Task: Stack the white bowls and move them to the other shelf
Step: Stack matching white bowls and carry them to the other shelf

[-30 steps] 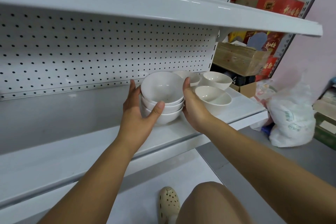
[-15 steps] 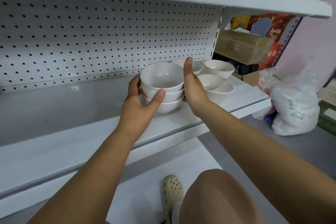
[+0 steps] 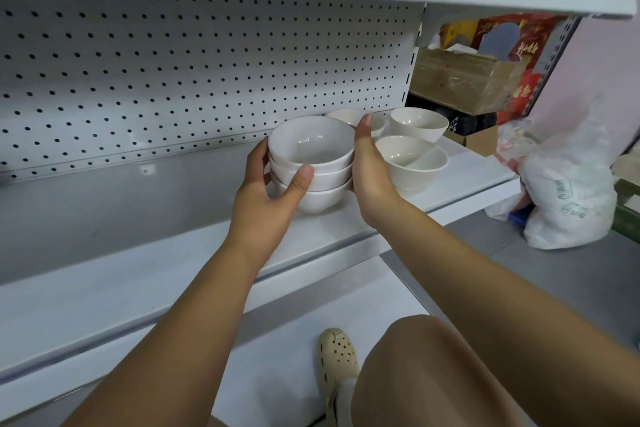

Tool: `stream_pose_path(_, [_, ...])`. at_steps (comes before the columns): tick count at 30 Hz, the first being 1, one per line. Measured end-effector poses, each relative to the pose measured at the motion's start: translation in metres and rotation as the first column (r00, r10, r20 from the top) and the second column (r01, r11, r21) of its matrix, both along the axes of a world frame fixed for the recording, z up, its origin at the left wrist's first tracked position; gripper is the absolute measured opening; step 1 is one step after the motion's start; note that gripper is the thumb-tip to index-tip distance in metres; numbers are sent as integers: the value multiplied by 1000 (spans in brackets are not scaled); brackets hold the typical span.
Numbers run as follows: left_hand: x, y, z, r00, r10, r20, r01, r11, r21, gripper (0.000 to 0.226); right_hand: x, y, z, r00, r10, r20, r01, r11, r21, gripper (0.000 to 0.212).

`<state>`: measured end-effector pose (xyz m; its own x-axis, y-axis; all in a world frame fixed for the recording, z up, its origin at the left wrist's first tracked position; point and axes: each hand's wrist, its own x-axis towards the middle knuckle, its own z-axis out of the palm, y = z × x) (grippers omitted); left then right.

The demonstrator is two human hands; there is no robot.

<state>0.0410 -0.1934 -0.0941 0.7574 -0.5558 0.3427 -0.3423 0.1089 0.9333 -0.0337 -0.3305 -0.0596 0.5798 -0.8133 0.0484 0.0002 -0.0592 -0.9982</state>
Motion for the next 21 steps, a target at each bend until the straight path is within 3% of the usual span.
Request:
stream_pose_path(2, [-1,1,1,1000,-5,-3,5,1000,-7,67,-2,2,-3,997,37,65,-39,999,35,58])
stream_pose_path(4, [-1,1,1,1000,-8,-15,8,1000,-17,65,-2,2,-10,989,78,129,-86,995,58,54])
stream_pose_path(8, [0,-1,4,995,52,-85,-56,998,-41,47,-1,2,-26,943,190,274,-228,967,111,63])
stream_pose_path(11, [2,-1,4,993,69,-97,-74,997,-40,55,-6,-1,-36,887,322,330,-370,925,92,76])
stream_pose_path(15, [-1,1,7,992,-5,-123,4,1000,-7,78,-20,-2,-44,914,380,142,-362,922,-137,100])
stream_pose_path(17, [-2,3,10,991,-12,-135,12,1000,3,71,-24,2,-42,922,382,66,-360,905,-226,112])
stream_pose_path(21, [-5,10,13,986,32,-163,-34,999,-10,55,-32,11,-34,926,360,110,-321,908,-270,103])
